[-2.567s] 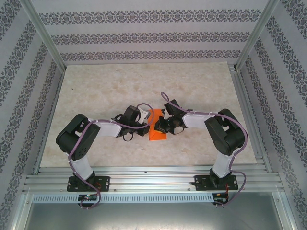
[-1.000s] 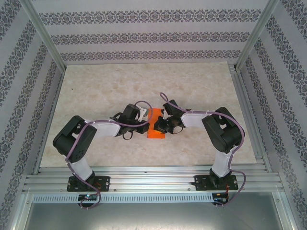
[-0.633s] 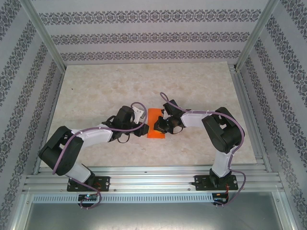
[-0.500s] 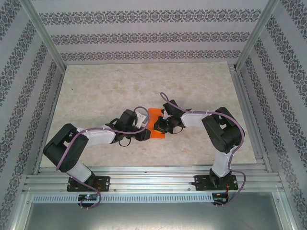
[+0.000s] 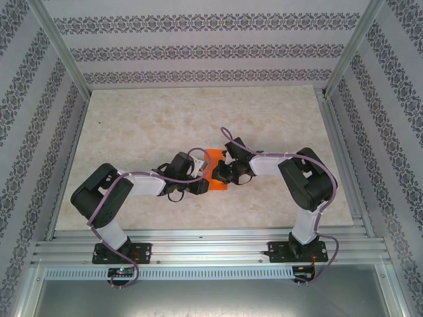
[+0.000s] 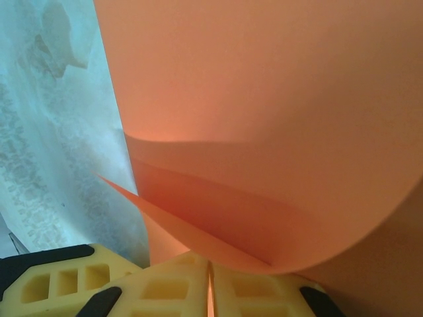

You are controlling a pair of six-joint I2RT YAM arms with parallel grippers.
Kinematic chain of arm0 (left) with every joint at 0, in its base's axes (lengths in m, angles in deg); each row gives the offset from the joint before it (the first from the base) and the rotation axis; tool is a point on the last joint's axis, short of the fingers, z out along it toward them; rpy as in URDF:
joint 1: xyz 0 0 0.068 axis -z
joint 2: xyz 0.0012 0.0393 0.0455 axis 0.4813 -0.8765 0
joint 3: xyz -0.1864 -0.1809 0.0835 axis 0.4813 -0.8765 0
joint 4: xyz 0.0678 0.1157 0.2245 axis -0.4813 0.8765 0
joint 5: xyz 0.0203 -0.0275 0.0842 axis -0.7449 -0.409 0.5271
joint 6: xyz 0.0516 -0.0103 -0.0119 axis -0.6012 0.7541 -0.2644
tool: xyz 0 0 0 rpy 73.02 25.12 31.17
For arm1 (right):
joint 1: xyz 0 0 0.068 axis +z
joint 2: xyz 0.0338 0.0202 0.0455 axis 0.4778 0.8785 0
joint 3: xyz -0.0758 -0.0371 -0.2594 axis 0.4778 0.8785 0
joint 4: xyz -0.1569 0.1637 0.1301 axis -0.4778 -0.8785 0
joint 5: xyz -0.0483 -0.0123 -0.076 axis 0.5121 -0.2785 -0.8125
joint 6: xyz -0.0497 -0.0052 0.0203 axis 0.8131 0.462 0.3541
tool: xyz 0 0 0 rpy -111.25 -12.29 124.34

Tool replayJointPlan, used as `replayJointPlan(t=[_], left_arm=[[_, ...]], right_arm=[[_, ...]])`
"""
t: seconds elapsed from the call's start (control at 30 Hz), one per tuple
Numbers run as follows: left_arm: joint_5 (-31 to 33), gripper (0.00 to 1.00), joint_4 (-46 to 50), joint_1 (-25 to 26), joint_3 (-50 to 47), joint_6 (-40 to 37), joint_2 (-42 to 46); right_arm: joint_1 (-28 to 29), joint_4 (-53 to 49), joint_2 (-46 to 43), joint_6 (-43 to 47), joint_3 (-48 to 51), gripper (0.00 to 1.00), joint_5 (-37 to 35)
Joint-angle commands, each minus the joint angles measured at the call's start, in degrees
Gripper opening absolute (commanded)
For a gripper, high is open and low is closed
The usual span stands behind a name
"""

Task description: Fold a paper plane with a square sheet of paper (fold left side to right side)

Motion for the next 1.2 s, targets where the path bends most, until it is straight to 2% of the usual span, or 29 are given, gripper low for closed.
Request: replayJointPlan(t=[0.0,0.23,0.37,0.53,0.63,0.83,1.17], left_arm=[[5.02,0.26,0.76,0.41,0.53,0.73,1.79],[1.83,0.21,0.20,0.45,0.62,-0.02,0.08],[1.89,0.20,0.05,0.34,-0.43,0.37,3.92],[3.34,0.17,5.03,0.28,0.81,-0.80,9.17],[1.18,0.16,4.56,0.24,0.96,-0.62,9.87],[-6.34,0.12,1.29,0.41,3.11,0.45,4.54],[-3.83,0.11,3.01,0.41,5.45,-0.02,-1.63]], right_arm=[[-0.39,-3.92,2.82,-0.06,2.41,0.10,-6.23],[-0.52,-3.58,2.51,0.16,2.17,0.10,-5.76],[-0.45,-4.01,2.62,0.29,1.97,0.10,-6.00],[-0.54,-4.25,2.63,0.52,1.99,0.10,-5.92],[-0.63,-4.25,2.45,0.60,2.12,0.10,-5.99],[-0.72,-4.51,2.36,0.72,2.06,0.10,-6.03],[-0.72,-4.56,2.35,0.77,2.15,0.10,-5.97]])
